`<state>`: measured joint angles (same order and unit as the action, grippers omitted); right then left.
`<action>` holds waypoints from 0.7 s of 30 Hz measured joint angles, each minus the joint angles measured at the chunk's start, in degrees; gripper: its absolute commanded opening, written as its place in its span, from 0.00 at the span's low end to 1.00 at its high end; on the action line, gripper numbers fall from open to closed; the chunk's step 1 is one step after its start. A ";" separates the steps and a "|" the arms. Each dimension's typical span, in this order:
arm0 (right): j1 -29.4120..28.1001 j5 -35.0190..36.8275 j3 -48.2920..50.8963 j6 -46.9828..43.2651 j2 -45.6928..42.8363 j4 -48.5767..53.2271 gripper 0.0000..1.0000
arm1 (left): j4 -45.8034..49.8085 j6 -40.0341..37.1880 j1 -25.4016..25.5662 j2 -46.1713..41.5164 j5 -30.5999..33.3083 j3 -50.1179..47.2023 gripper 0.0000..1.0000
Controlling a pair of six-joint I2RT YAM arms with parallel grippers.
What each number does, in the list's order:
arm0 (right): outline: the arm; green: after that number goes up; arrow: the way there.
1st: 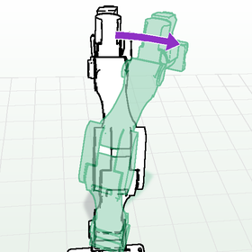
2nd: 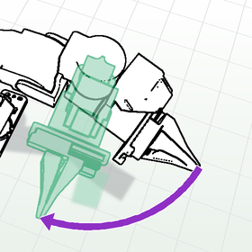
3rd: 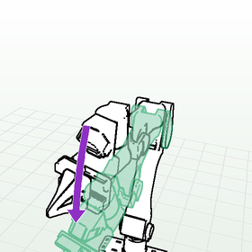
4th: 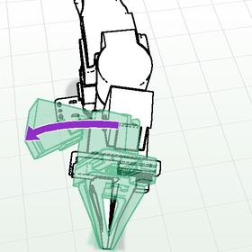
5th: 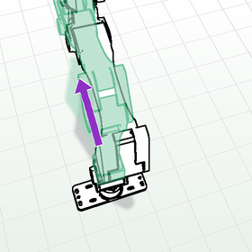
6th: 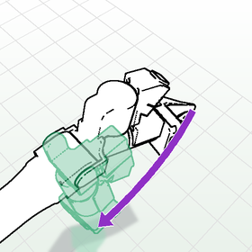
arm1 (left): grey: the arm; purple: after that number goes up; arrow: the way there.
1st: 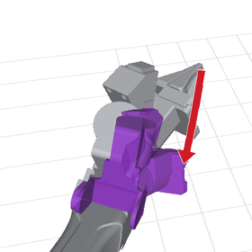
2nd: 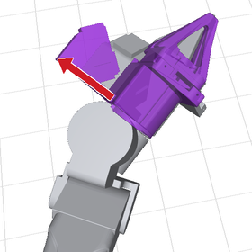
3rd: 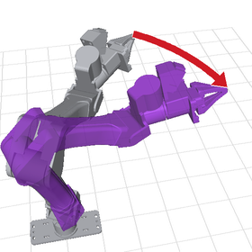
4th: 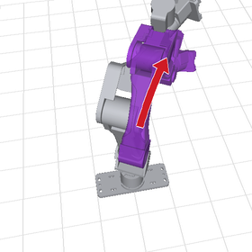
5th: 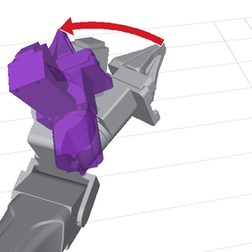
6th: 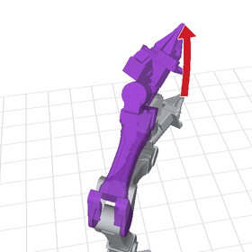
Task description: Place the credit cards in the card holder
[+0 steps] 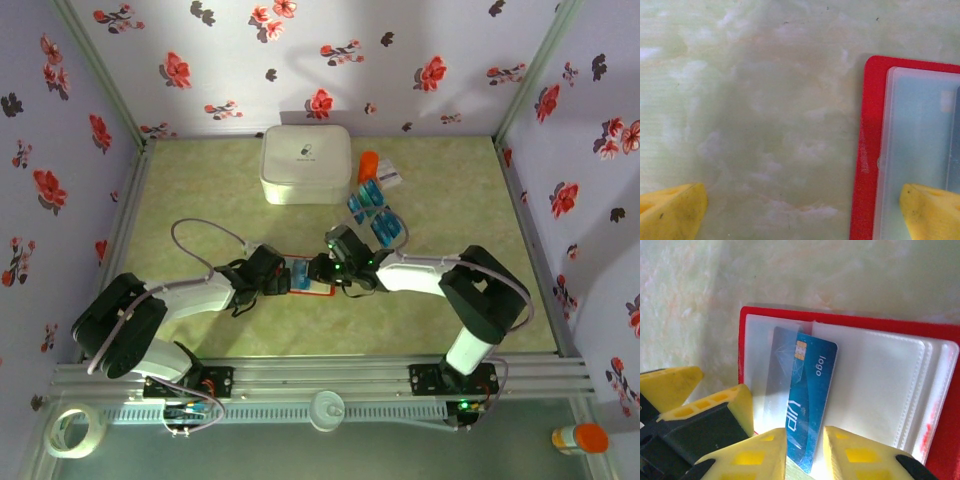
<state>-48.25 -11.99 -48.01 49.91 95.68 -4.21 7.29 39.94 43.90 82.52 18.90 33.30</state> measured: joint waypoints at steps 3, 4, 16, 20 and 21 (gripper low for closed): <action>0.00 0.09 -2.08 -1.42 0.15 2.21 0.17 | 0.00 0.00 0.00 -0.04 0.00 0.00 1.00; -0.02 0.15 -2.64 -1.73 0.46 2.54 0.16 | -0.02 0.00 0.00 -0.07 0.00 -0.04 1.00; -0.02 -0.26 -6.84 -2.38 8.70 3.50 0.10 | -0.17 0.00 0.00 -0.44 0.00 -0.37 1.00; -0.22 -0.59 -9.57 -2.36 10.73 3.48 0.10 | 0.52 0.02 0.00 -1.01 0.00 -0.37 1.00; -0.33 -0.70 -10.01 -2.36 11.17 3.45 0.10 | 1.05 0.02 -0.04 -1.31 -0.02 -0.37 1.00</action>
<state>-48.58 -12.69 -58.02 47.55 106.85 -0.75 8.34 39.97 43.86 81.21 18.87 32.93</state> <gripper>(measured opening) 0.097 0.996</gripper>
